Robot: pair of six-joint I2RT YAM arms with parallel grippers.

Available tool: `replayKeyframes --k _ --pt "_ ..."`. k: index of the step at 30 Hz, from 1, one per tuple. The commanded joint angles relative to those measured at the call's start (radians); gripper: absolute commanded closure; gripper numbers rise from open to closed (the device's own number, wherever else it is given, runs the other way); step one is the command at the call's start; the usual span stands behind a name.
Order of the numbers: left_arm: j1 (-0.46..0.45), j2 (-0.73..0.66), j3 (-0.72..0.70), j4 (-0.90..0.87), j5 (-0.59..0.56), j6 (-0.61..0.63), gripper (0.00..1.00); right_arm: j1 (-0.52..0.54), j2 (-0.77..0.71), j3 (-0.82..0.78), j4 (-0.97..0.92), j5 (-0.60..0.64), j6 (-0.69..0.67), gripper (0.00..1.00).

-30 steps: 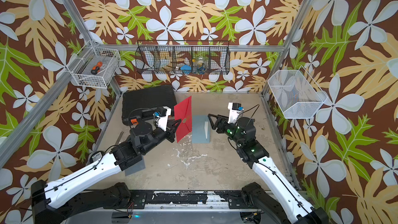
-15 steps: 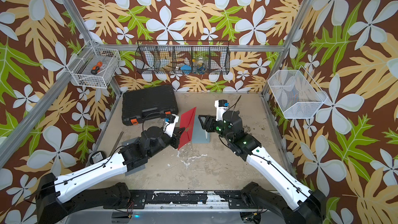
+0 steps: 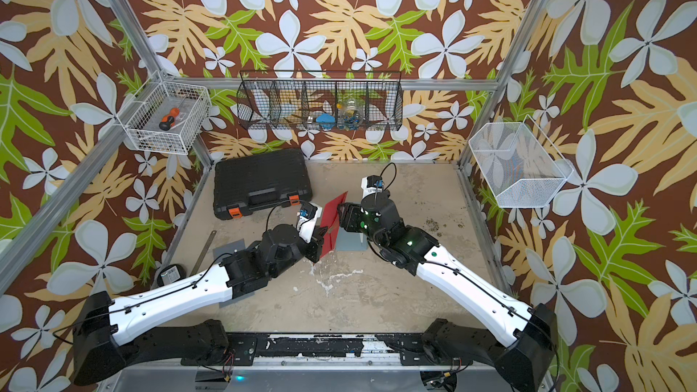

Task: Open the envelope
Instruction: Open the envelope flap on the envelope.

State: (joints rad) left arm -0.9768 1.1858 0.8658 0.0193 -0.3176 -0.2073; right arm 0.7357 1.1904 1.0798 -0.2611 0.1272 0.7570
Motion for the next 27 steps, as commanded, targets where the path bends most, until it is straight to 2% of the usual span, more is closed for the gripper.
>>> replayKeyframes --k 1,12,27 --pt "-0.002 -0.001 0.01 0.002 -0.028 0.001 1.0 0.002 -0.003 -0.004 0.001 0.028 0.025 0.37" --pt "-0.002 -0.04 -0.021 0.004 -0.025 -0.011 1.0 0.003 -0.016 -0.037 0.02 -0.015 0.06 0.36" --pt "-0.002 -0.031 -0.011 0.004 -0.015 -0.026 1.0 0.004 -0.021 -0.054 0.031 -0.011 0.059 0.35"
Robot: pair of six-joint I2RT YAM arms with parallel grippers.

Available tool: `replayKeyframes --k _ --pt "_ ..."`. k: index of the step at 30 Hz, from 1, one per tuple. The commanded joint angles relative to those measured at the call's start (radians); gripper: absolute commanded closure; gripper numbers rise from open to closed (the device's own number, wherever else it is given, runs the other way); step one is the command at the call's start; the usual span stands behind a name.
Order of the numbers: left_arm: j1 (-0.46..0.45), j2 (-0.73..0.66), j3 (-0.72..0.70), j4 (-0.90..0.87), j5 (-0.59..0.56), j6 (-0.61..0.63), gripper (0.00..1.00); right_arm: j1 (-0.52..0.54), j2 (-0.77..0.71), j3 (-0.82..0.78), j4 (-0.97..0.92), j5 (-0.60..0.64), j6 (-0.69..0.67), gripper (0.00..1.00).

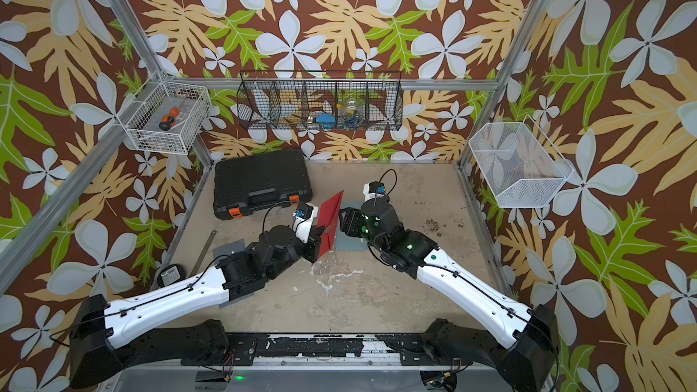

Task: Open the envelope
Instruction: Open the envelope flap on the envelope.

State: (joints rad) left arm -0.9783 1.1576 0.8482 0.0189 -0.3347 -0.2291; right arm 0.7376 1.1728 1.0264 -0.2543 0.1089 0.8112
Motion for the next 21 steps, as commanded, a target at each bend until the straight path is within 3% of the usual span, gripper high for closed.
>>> replayKeyframes --k 1,21 --pt "-0.001 -0.004 0.006 0.004 0.002 -0.004 1.0 0.0 -0.004 0.0 0.023 0.008 0.005 0.35" --pt "-0.002 0.002 0.008 0.006 0.003 -0.009 1.0 0.001 0.004 0.003 0.024 0.0 0.009 0.35"
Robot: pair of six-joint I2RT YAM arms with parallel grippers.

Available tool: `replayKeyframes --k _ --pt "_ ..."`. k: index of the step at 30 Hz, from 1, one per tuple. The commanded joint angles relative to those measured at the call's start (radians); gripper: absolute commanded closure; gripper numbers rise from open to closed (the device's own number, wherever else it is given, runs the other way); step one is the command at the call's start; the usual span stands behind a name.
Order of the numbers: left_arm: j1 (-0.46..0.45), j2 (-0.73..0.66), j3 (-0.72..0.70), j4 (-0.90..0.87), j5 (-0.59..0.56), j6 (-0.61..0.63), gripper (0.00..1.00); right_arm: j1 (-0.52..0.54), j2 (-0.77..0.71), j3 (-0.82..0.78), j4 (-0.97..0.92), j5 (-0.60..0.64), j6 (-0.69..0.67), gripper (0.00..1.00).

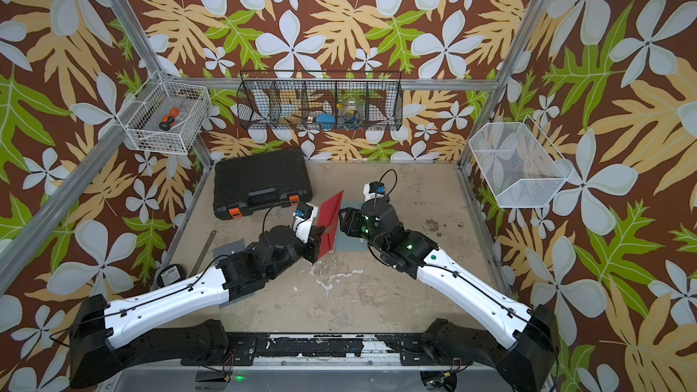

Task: Open the envelope
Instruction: Open the envelope flap on the envelope.

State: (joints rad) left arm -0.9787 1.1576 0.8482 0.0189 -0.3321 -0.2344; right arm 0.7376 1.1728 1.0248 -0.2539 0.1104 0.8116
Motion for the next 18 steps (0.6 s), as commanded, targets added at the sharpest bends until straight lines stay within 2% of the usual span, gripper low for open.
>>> replayKeyframes --k 1,18 --pt "0.0 0.002 0.009 0.006 0.001 -0.004 1.0 0.002 0.006 0.006 0.022 -0.005 0.009 0.35" --pt "0.0 0.001 0.012 0.006 0.016 -0.005 1.0 0.001 0.067 0.04 -0.001 -0.082 0.035 0.34"
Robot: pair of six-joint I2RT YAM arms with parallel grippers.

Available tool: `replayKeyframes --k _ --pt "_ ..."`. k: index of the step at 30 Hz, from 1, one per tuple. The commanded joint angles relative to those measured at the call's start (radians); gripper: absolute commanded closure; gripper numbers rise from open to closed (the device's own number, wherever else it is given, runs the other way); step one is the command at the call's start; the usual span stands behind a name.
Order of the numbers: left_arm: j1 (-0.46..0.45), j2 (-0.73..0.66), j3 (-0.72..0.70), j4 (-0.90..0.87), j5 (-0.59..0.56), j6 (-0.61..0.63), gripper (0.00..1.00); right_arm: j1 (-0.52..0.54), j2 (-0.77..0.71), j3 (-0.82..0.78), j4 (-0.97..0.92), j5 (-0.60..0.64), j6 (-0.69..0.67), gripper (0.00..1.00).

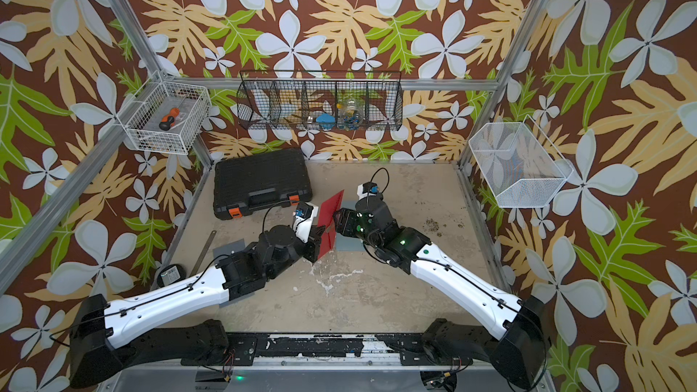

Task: Open the envelope
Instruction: Open the envelope flap on the envelope.

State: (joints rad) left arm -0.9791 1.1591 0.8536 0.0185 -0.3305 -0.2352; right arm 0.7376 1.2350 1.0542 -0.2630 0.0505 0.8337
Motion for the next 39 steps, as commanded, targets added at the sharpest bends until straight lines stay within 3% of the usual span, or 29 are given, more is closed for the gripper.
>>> replayKeyframes --k 1,32,39 --pt "0.0 0.0 0.008 0.006 0.017 -0.003 1.0 0.002 0.003 0.01 0.013 -0.029 0.014 0.34" --pt "0.0 0.005 0.015 0.009 0.048 0.001 1.0 0.001 0.003 -0.003 0.023 -0.015 0.031 0.34" --pt "0.0 -0.002 0.009 0.01 0.048 0.051 1.0 0.001 0.006 -0.005 0.018 -0.011 0.044 0.37"
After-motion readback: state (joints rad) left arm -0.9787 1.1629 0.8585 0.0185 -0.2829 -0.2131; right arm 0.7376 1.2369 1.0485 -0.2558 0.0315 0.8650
